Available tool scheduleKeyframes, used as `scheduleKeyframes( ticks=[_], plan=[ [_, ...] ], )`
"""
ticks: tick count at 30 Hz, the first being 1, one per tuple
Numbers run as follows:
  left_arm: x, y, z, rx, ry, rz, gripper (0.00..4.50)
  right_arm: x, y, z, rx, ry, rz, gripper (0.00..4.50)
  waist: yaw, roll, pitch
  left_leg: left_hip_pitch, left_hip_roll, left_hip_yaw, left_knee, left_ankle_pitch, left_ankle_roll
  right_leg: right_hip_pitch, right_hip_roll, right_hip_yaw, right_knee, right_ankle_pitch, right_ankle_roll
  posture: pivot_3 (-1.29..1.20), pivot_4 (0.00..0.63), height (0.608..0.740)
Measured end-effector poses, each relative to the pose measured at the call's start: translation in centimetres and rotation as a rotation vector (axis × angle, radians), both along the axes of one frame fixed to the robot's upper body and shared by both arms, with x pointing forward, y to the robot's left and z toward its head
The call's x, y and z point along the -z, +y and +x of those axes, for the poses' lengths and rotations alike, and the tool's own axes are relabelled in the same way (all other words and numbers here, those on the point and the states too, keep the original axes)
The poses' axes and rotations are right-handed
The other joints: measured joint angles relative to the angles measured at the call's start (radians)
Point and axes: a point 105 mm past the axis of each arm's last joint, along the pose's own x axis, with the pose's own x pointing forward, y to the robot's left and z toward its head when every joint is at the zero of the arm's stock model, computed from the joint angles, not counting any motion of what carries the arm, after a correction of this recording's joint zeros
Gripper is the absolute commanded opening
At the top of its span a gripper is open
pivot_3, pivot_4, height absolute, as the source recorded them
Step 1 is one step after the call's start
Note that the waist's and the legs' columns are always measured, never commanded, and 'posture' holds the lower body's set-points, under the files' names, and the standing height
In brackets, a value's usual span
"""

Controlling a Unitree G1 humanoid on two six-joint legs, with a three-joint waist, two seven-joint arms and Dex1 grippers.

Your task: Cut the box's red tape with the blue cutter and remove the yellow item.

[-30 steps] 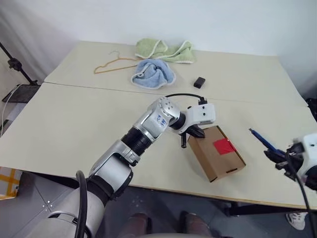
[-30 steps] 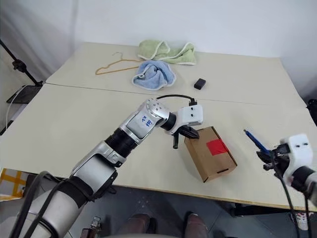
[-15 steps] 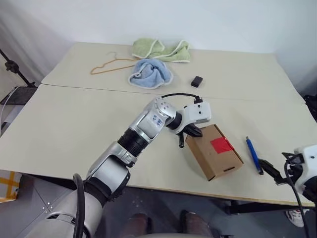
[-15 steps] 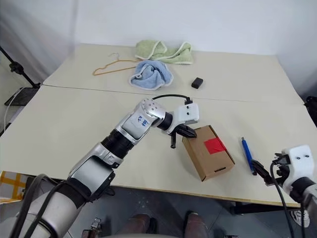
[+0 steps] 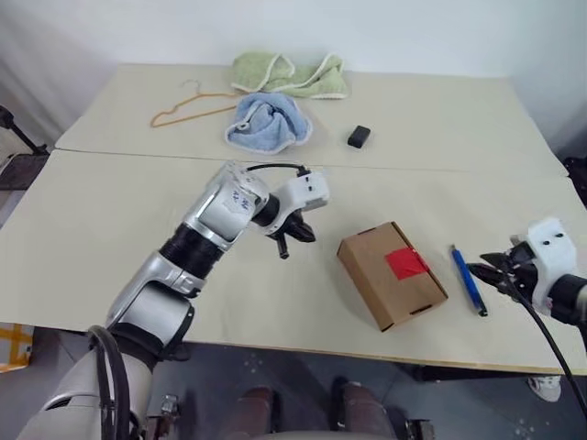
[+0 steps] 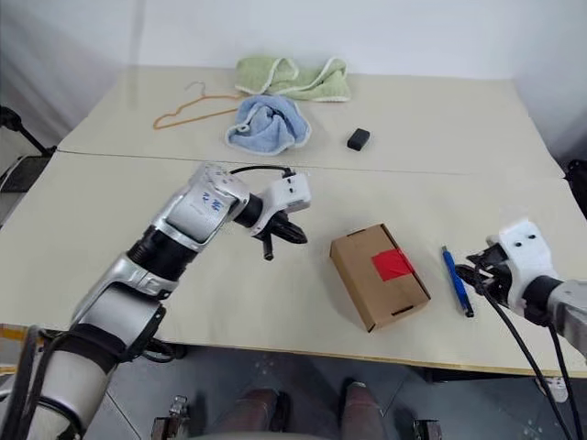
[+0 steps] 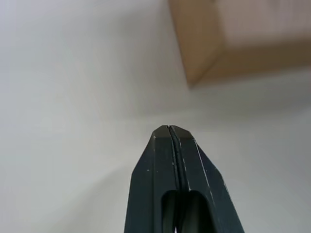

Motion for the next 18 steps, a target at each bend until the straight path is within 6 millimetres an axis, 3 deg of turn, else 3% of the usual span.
scheduleKeyframes(
  ticks=[2, 6, 10, 14, 18],
  plan=[
    [0.3, 0.2, -1.2, 0.029, 0.041, 0.014, 0.00, 0.2, 0.4, 0.7, -0.022, 0.010, -0.001, 0.05, 0.004, 0.000, 0.000, -0.003, -0.002, 0.000, 0.001, 0.001, 0.001, -0.002, -0.001, -0.001, -0.001, 0.000, 0.000, 0.00, 0.150, 0.740],
    [1.4, -0.3, -2.7, 0.042, 0.130, -0.005, 0.00, 0.7, 1.3, 1.8, -0.062, 0.033, -0.014, 0.05, 0.016, 0.000, 0.000, -0.004, -0.003, 0.000, 0.002, 0.002, 0.003, -0.001, -0.001, 0.000, -0.001, 0.000, 0.001, 0.00, 0.150, 0.740],
    [2.1, -2.9, -4.0, 0.062, 0.211, -0.082, 0.00, 1.9, 3.1, 1.8, -0.162, 0.111, -0.020, 0.05, 0.020, -0.001, 0.001, -0.004, -0.003, -0.001, 0.004, 0.003, 0.004, -0.001, -0.001, 0.000, 0.000, 0.001, 0.002, 0.00, 0.150, 0.740],
    [1.7, -5.1, -3.8, 0.060, 0.162, -0.151, 0.00, 2.7, 4.6, 1.5, -0.250, 0.175, -0.012, 0.05, 0.015, -0.002, 0.001, -0.004, -0.003, 0.000, 0.005, 0.003, 0.003, -0.001, -0.001, 0.000, 0.001, 0.002, 0.003, 0.00, 0.150, 0.740],
    [1.8, -5.2, -2.3, -0.029, 0.141, -0.192, 0.00, 2.4, 5.7, 1.6, -0.280, 0.180, 0.004, 0.05, 0.011, -0.002, 0.001, -0.004, -0.002, 0.000, 0.008, 0.004, 0.001, -0.001, -0.001, 0.000, 0.004, 0.002, 0.004, 0.00, 0.150, 0.740]
  ],
)
